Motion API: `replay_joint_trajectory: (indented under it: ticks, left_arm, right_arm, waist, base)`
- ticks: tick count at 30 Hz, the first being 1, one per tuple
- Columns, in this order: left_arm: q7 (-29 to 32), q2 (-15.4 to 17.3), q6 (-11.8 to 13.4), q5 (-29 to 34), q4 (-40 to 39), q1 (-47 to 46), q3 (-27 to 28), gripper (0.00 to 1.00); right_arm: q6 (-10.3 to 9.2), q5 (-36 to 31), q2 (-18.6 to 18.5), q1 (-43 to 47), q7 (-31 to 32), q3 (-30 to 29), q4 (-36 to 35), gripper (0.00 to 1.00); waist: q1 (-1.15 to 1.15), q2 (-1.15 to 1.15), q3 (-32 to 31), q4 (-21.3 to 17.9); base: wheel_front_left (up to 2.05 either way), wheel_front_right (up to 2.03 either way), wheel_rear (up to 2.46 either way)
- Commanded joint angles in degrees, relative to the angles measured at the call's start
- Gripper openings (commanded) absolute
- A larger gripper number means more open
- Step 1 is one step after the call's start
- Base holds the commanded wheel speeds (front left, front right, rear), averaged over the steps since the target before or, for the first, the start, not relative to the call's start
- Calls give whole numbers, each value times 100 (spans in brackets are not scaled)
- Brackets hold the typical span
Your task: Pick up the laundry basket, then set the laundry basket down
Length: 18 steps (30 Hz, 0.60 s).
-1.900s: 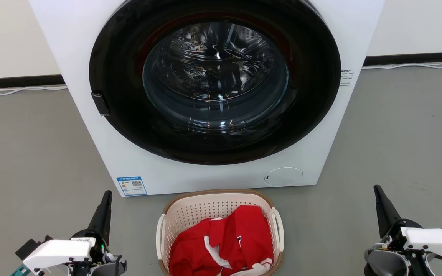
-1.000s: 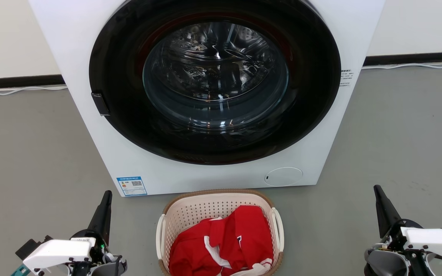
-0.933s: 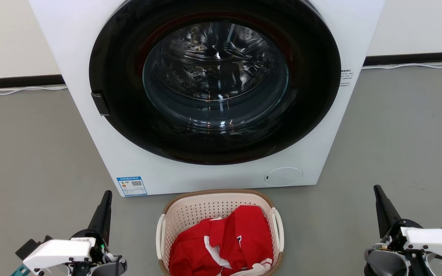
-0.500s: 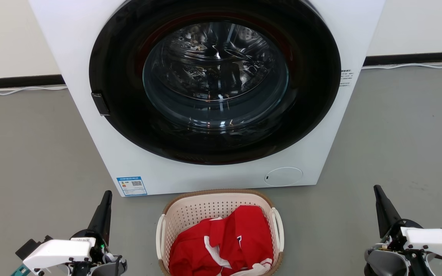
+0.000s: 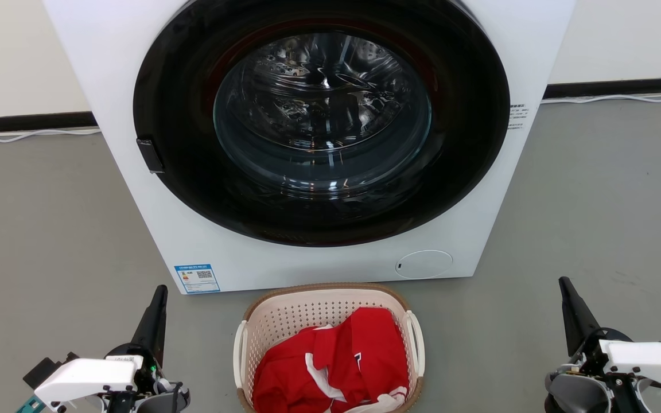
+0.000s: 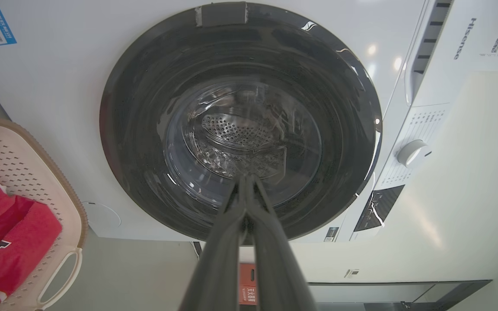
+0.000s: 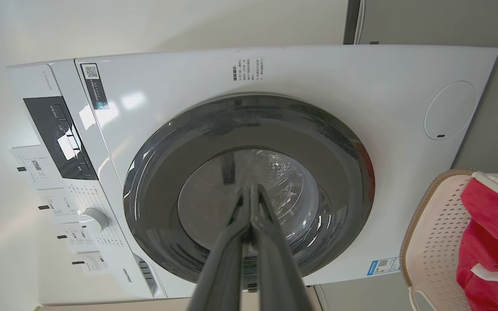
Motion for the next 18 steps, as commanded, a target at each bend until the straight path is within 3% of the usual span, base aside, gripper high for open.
replay_joint_trajectory:
  ticks: [1, 12, 13, 18]
  left_arm:
    - [34, 60, -16, -29, -166, -167, 166, 0]
    - [34, 60, -16, -29, -166, -167, 166, 0]
    - [0, -1, 0, 0, 2, 0, 0, 100]
    - [-41, -37, 2, 2, 157, 77, -17, 100]
  right_arm:
    - [42, 39, -19, -139, 42, 103, -175, 0]
    - [42, 39, -19, -139, 42, 103, -175, 0]
    - [0, 0, 0, 0, 0, 0, 2, 100]
    - [-1, -8, 22, 45, -28, 47, 137, 100]
  waist:
    - [0, 0, 0, 0]
    - [0, 0, 0, 0]
    - [0, 0, 0, 0]
    - [1, 0, 8, 0]
  base:
    - [0, 0, 0]
    - [0, 0, 0]
    - [0, 0, 0]
    - [0, 0, 0]
